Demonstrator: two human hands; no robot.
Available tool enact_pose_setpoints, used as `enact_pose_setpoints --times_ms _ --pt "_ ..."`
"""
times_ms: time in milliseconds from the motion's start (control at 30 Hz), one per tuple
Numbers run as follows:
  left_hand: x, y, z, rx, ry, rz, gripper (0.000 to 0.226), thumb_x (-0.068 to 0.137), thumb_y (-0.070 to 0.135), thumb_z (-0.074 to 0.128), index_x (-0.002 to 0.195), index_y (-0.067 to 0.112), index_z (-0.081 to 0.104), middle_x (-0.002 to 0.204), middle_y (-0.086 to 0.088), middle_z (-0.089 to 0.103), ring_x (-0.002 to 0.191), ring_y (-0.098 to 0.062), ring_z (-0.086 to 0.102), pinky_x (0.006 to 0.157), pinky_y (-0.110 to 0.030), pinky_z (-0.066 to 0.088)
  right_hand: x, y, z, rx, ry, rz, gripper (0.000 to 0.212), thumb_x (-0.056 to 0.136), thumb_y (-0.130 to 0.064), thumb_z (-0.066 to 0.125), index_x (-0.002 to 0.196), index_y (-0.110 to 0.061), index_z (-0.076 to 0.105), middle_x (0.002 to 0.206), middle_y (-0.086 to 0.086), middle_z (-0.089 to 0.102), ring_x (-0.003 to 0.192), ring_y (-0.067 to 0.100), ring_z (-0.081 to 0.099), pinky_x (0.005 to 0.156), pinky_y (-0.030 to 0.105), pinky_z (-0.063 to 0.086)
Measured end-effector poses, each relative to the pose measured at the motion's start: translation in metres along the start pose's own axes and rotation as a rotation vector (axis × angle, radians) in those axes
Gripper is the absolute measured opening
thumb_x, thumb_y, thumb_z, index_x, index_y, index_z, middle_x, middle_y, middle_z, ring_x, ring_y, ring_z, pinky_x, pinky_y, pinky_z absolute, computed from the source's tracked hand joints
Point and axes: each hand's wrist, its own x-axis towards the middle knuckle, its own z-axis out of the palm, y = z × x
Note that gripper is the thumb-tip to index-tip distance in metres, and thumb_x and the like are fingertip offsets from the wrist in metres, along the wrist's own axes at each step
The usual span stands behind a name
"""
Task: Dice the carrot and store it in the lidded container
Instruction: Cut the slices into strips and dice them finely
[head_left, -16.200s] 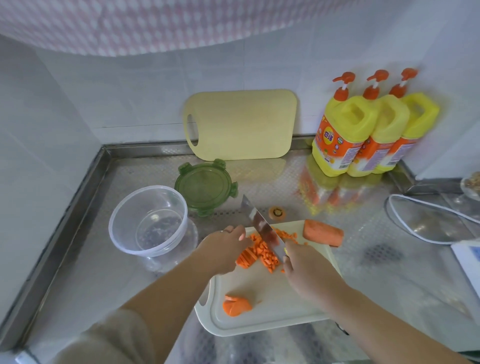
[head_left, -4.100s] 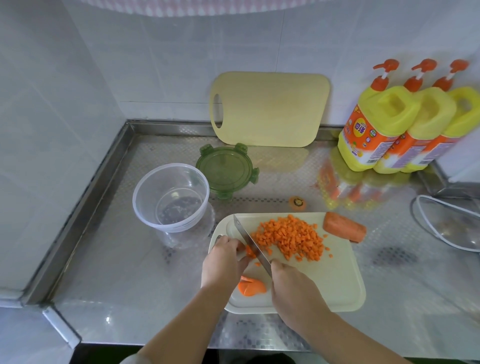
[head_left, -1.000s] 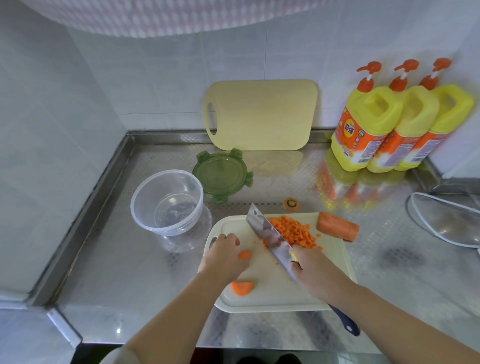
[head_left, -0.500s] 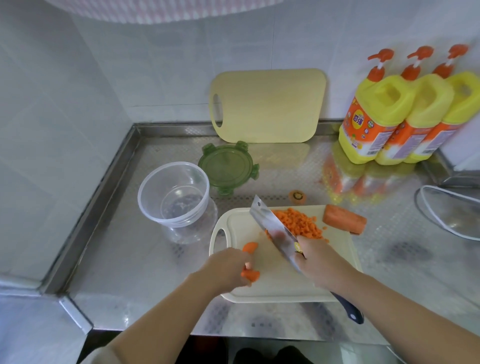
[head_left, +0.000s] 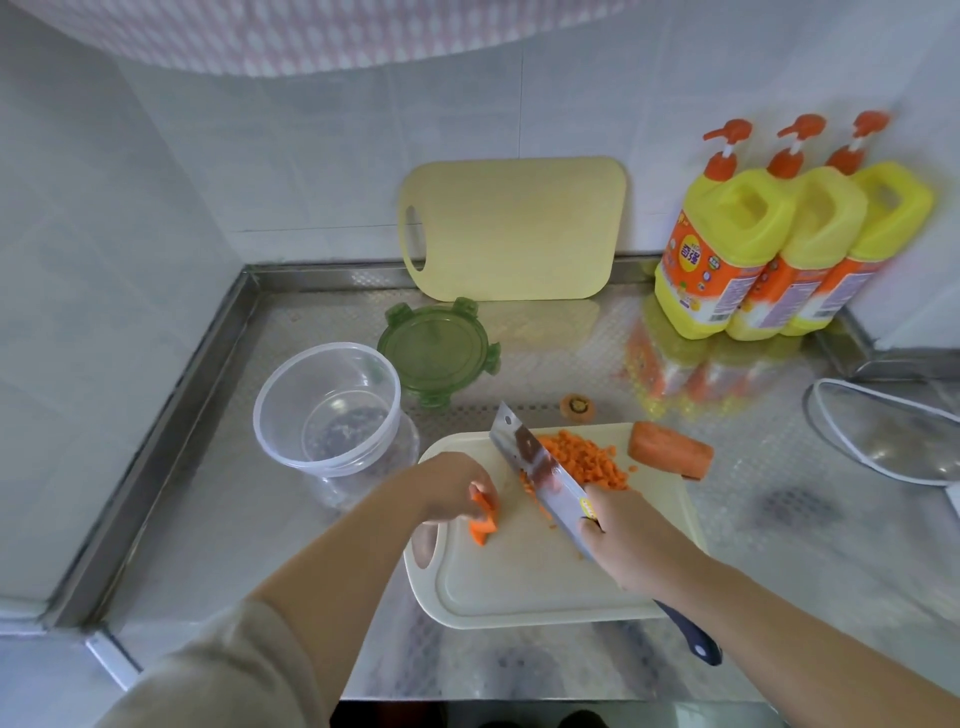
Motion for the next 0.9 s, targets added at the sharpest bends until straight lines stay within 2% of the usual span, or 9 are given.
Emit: enact_pose_setpoints --times_ms 100,167,267,367,433,500,633,800,900 --pt "0.003 0.0 0.005 0.027 0.074 -0.016 0.04 0.085 0.019 0.067 0.124 0.021 0.058 0.108 0.005 0.057 0.096 -0.008 0.047 0.079 -0.019 0.035 0.0 -0.001 0.002 -0.024 0.005 0.0 0.031 0.095 -0.013 0.037 0.068 -0.015 0.023 0.065 0.0 0.029 0.052 0.012 0.024 0.046 0.025 0.017" --pt "0.003 -0.002 0.011 0.005 0.196 -0.063 0.042 0.085 0.024 0.067 0.125 0.021 0.055 0.113 0.003 0.054 0.101 -0.012 0.05 0.083 -0.022 0.039 0.001 -0.002 0.004 -0.035 0.013 0.005 0.03 0.094 -0.012 0.037 0.068 -0.015 0.023 0.064 0.0 0.028 0.052 0.012 0.022 0.047 0.027 0.017" --pt "-0.001 0.005 0.029 -0.044 0.377 -0.294 0.045 0.083 0.044 0.064 0.119 0.021 0.051 0.111 0.003 0.053 0.108 -0.021 0.053 0.082 -0.03 0.043 0.002 -0.003 0.006 -0.056 0.026 0.012 0.032 0.093 -0.011 0.038 0.066 -0.016 0.021 0.062 -0.001 0.027 0.051 0.011 0.021 0.046 0.027 0.019" --pt "0.0 0.017 0.048 0.076 0.334 -0.411 0.055 0.083 0.053 0.059 0.119 0.014 0.045 0.117 -0.003 0.052 0.116 -0.026 0.047 0.089 -0.034 0.041 0.003 -0.003 0.005 -0.026 0.007 0.02 0.031 0.094 -0.011 0.037 0.066 -0.017 0.023 0.062 -0.001 0.03 0.048 0.008 0.028 0.044 0.022 0.021" --pt "0.0 0.023 0.051 0.121 0.368 -0.398 0.041 0.09 0.041 0.052 0.119 0.013 0.045 0.119 -0.005 0.051 0.117 -0.028 0.047 0.092 -0.035 0.042 0.004 -0.003 0.003 -0.009 -0.011 0.016 0.031 0.095 -0.012 0.037 0.067 -0.019 0.025 0.062 -0.002 0.032 0.048 0.008 0.032 0.044 0.019 0.022" --pt "0.0 0.025 0.051 0.148 0.362 -0.375 0.031 0.093 0.028 0.047 0.121 0.014 0.045 0.12 -0.005 0.049 0.112 -0.028 0.051 0.086 -0.035 0.045 0.004 -0.002 0.001 0.008 -0.014 0.017 0.031 0.095 -0.012 0.037 0.067 -0.019 0.026 0.062 -0.002 0.034 0.047 0.008 0.034 0.044 0.019 0.024" --pt "-0.005 0.026 0.054 0.235 0.319 -0.348 0.03 0.093 0.022 0.047 0.122 0.016 0.043 0.122 -0.006 0.047 0.109 -0.028 0.053 0.083 -0.036 0.048 0.003 -0.002 -0.001 0.026 -0.016 0.018 0.03 0.095 -0.012 0.037 0.067 -0.018 0.028 0.064 0.0 0.037 0.047 0.009 0.037 0.045 0.021 0.025" --pt "-0.003 0.032 0.051 0.231 0.345 -0.34 0.029 0.094 0.022 0.044 0.121 0.015 0.045 0.12 -0.006 0.049 0.106 -0.029 0.054 0.08 -0.033 0.044 0.002 -0.004 -0.001 0.024 -0.021 0.02 0.031 0.095 -0.012 0.037 0.067 -0.019 0.027 0.065 -0.002 0.037 0.048 0.008 0.037 0.044 0.019 0.026" --pt "0.003 0.031 0.042 0.137 0.371 -0.382 0.028 0.094 0.022 0.042 0.12 0.012 0.045 0.121 -0.008 0.048 0.108 -0.03 0.054 0.088 -0.035 0.042 0.006 -0.003 -0.001 0.03 -0.009 0.05 0.032 0.095 -0.01 0.035 0.066 -0.021 0.023 0.063 -0.002 0.031 0.048 0.009 0.03 0.044 0.02 0.021"
